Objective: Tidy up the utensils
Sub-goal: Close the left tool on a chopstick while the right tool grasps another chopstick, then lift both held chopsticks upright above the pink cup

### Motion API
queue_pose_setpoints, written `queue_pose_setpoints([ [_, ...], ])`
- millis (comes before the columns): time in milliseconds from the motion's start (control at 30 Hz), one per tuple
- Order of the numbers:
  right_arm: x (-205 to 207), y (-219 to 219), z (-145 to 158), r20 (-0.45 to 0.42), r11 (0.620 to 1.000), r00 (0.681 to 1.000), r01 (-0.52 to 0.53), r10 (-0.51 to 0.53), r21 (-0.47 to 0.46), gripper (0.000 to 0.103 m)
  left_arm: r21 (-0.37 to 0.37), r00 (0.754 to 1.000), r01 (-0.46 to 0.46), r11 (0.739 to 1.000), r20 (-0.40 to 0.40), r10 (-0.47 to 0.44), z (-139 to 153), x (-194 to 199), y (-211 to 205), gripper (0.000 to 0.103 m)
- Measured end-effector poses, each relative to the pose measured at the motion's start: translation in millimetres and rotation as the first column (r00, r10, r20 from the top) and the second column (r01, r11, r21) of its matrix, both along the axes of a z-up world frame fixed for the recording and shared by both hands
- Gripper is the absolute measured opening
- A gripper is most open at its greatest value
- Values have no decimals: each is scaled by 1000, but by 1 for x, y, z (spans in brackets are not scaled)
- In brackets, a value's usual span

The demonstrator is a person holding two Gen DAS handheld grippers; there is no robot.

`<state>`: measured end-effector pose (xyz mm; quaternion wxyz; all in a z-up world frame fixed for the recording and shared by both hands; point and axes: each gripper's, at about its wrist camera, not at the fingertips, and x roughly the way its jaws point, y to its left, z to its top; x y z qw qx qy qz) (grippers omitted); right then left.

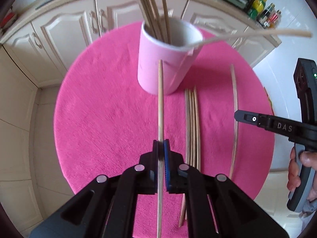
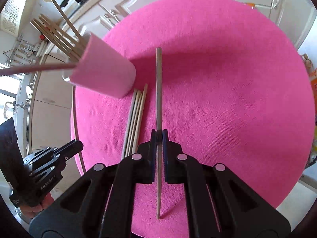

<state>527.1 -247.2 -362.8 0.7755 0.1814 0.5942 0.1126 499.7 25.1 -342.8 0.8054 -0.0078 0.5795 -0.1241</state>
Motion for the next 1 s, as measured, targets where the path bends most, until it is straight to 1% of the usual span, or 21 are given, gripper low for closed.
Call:
queue_pose_setpoints([
  [100,2,2,9,38,1000,999,-5,4,9,6,-18,998,-16,1000,56,17,16,-7,4,5],
  [133,2,-14,8,49,1000,999,-5,5,12,6,-27,997,-23,999,78,25,23,-7,5,5],
  [167,4,-19,14,63,1000,998,-9,8,18,6,-34,995,-30,999,94,33,28,-7,5,5],
  [267,10,-22,27,103,1000,995,-17,15,23,6,-89,985,-60,994,154,73,46,-6,10,5],
  [367,15,-23,39,139,1000,990,-23,20,18,6,-115,974,-78,990,204,100,61,-1,11,5],
  [433,20,-21,47,164,999,986,-27,24,17,6,-141,962,-85,986,247,119,73,2,15,5],
  [500,26,-22,59,193,999,981,-31,27,14,6,-172,945,-95,980,294,144,88,8,18,5],
  [567,28,-23,70,219,999,975,-33,30,11,6,-199,930,-106,974,326,168,96,13,17,5],
  [667,37,-24,88,263,999,964,-35,31,9,6,-243,898,-128,961,384,217,116,26,23,5],
  [800,49,-24,112,319,999,947,-39,33,11,6,-271,860,-135,953,446,248,135,42,24,5],
  [1000,61,-18,148,403,998,914,-58,44,24,6,-300,811,-138,944,513,282,154,62,21,5],
])
